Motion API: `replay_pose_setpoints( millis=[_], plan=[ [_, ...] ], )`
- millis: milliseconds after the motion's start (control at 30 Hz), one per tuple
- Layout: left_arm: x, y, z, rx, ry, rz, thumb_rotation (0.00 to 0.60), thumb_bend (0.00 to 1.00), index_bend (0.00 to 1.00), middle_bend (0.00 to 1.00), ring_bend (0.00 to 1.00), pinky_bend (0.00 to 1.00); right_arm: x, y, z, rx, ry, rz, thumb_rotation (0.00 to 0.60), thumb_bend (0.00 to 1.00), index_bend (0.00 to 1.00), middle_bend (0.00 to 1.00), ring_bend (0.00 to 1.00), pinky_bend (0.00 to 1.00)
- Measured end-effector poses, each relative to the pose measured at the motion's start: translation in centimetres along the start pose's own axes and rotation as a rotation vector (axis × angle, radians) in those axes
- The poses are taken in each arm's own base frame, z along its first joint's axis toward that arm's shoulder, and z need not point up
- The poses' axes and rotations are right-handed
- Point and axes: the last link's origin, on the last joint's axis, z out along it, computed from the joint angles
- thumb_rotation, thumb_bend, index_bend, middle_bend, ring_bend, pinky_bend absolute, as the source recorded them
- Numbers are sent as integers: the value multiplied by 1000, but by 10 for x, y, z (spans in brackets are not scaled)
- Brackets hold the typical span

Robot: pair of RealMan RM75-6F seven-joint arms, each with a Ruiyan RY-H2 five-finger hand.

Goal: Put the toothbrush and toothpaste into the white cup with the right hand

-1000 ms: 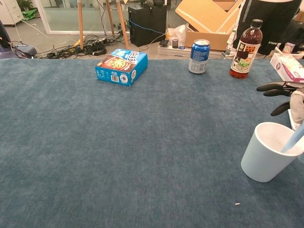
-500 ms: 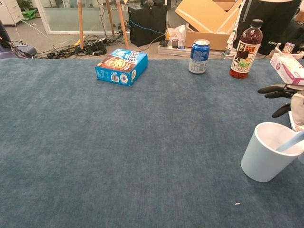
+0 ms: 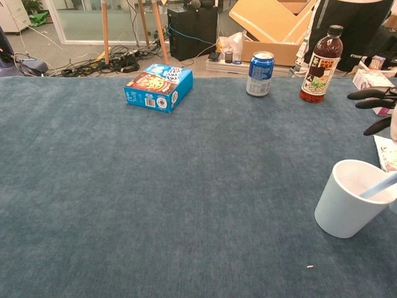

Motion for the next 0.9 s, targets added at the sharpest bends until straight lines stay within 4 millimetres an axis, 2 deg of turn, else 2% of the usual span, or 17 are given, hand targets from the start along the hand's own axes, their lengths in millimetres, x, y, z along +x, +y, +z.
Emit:
replay_pose_setpoints(
  millis=[533, 600, 667, 767, 900],
  plan=[
    [1, 0, 0, 1, 4, -2, 600, 0, 589, 251, 189, 197, 17, -29, -18, 34, 66, -120, 600, 83, 458, 68, 0, 215],
    [1, 0, 0, 0, 4, 0, 600, 0, 589, 251, 189, 197, 21, -33, -21, 36, 86, -150, 600, 66, 442, 77, 2, 248],
    [0, 1, -1, -1, 4, 2, 600, 0, 589, 251, 189, 197, 23, -36, -23, 32, 106, -183, 600, 53, 429, 96, 26, 367],
    [0, 1, 0, 0, 2, 4, 600, 0, 589, 251, 189, 197, 28, -40, -27, 15, 148, -257, 600, 53, 426, 133, 99, 488],
    [-1, 1, 0, 2, 1, 5, 600, 0, 589, 251, 189, 197, 36, -44, -32, -36, 210, -400, 600, 54, 426, 164, 141, 506]
  ],
)
